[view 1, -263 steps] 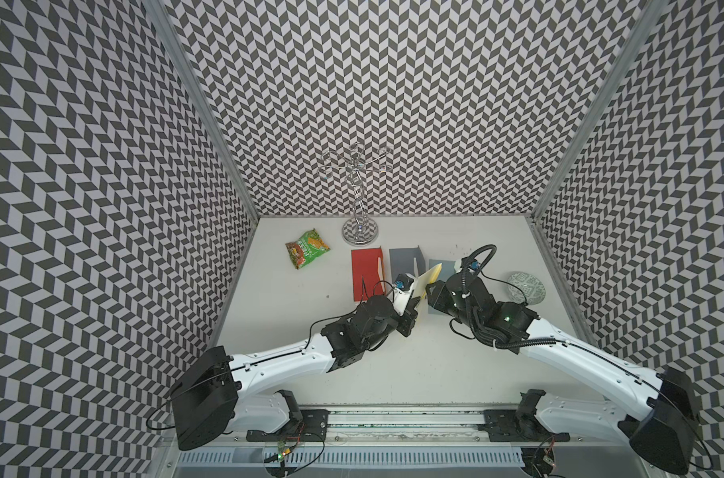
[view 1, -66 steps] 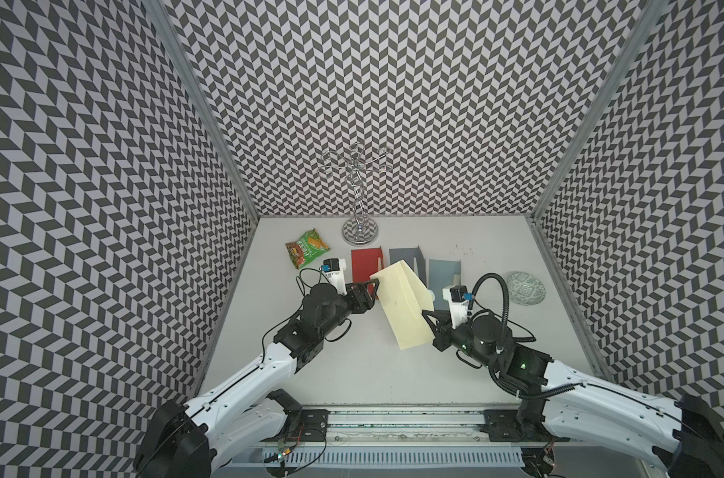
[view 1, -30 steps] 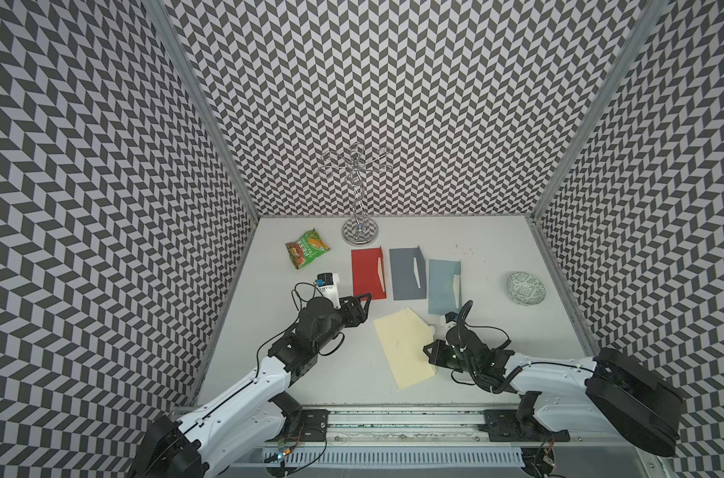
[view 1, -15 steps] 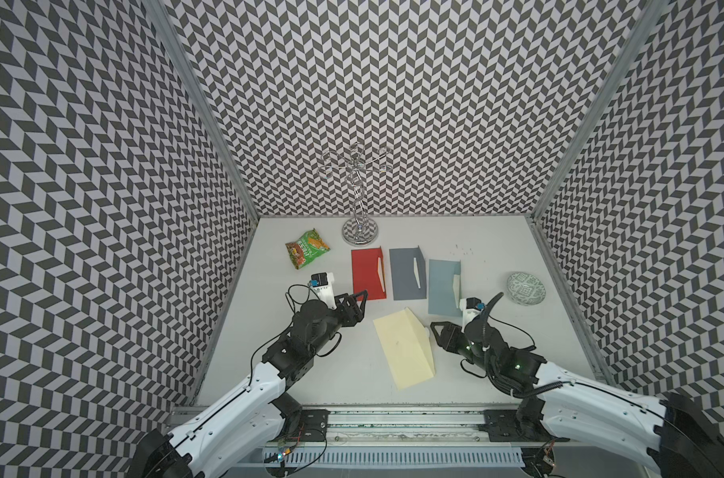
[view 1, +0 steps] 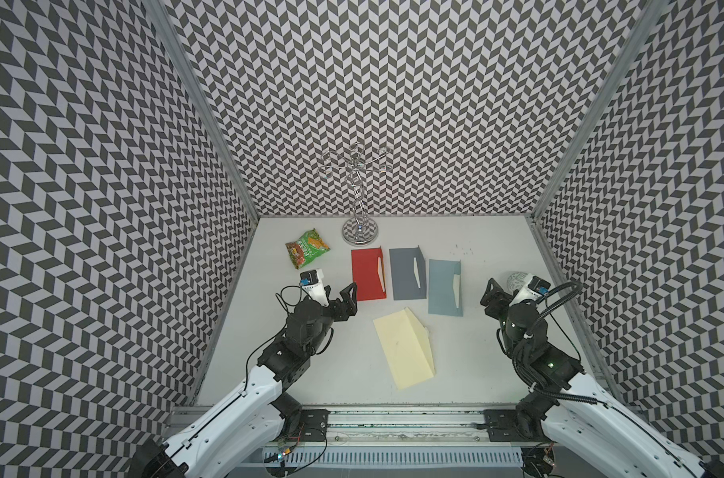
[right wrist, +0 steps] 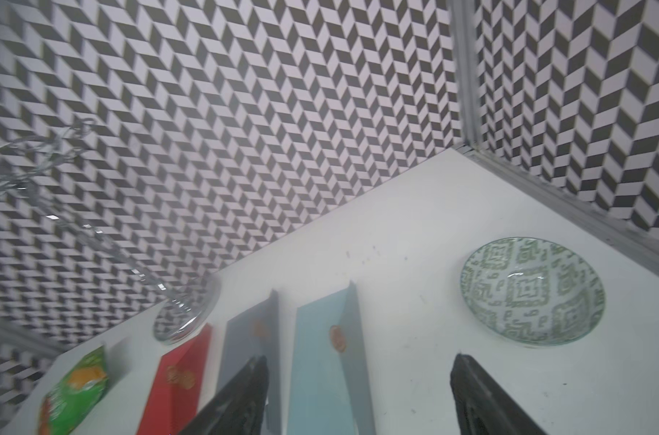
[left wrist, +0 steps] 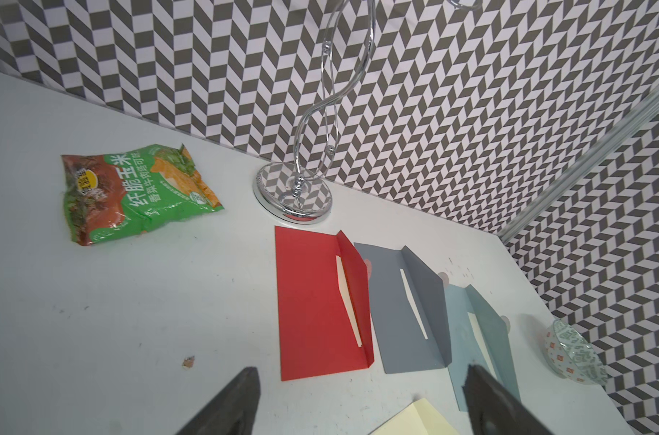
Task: Open the envelope
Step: Place the envelope at the center of the board, then reset both arms
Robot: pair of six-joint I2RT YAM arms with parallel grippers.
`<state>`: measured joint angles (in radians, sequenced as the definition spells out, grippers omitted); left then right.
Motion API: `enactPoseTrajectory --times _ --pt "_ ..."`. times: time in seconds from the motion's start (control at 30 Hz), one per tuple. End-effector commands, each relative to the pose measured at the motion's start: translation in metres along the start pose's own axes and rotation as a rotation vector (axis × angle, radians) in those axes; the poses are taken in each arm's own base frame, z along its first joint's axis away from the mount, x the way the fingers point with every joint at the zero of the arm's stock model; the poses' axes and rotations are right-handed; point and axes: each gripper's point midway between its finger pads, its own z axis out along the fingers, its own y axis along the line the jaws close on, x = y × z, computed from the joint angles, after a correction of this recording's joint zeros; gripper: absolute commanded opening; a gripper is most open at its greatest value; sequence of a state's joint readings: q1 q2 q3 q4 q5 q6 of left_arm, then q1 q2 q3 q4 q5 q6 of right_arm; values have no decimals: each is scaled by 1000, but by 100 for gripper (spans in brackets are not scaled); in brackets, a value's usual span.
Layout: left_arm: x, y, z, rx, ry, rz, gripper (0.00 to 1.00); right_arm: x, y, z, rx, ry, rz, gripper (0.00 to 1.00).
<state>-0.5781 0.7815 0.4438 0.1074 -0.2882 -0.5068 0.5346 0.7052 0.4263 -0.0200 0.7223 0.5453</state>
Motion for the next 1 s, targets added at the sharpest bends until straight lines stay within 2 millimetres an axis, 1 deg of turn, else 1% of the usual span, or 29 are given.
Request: enactPoseTrajectory --times 0.0,0.07,0.1,0.17,0.23,0.3,0.37,0.4,0.47,0.57,0.63,0.67,0.73,0.77,0.83,0.87,0.9,0.97 --pt "-33 13 6 -122 -113 76 99 -12 -16 9 93 -111 -20 83" --pt "-39 27 12 -199 -134 85 100 -11 -19 14 104 -143 -40 92" --pt "-42 37 15 -244 -147 78 100 -9 -18 16 99 -153 -52 100" --pt "-48 53 18 -316 -180 58 100 -4 -23 21 118 -166 -58 100" --pt "-55 66 19 -370 -227 59 100 6 -33 28 170 -175 -73 100" --pt "-59 82 18 -425 -258 112 100 5 -41 34 253 -188 -77 100" --pt "-61 101 15 -487 -286 126 100 3 -36 42 267 -160 -132 100" --pt "-64 111 12 -514 -307 130 100 0 -37 45 274 -176 -153 100" --pt "-67 130 7 -556 -349 144 100 -3 -45 54 304 -176 -150 100" --pt "-64 159 3 -629 -369 166 100 -4 -48 69 298 -146 -201 100" --pt "-61 168 7 -638 -350 202 100 3 -58 73 311 -160 -216 100" --pt "-59 171 10 -641 -339 219 100 10 -64 77 323 -154 -220 100" --pt "-55 174 16 -633 -322 269 100 21 -65 86 328 -128 -268 100" --pt "-52 176 18 -635 -311 290 100 24 -63 92 322 -129 -294 100" --pt "-43 183 24 -651 -271 318 100 21 -54 101 304 -142 -350 100" --pt "-39 185 28 -654 -245 336 100 18 -50 102 283 -173 -371 100" --pt "-36 185 32 -647 -226 356 100 10 -47 100 266 -222 -374 100" --pt "-33 187 34 -645 -224 376 100 5 -45 95 228 -278 -364 100"
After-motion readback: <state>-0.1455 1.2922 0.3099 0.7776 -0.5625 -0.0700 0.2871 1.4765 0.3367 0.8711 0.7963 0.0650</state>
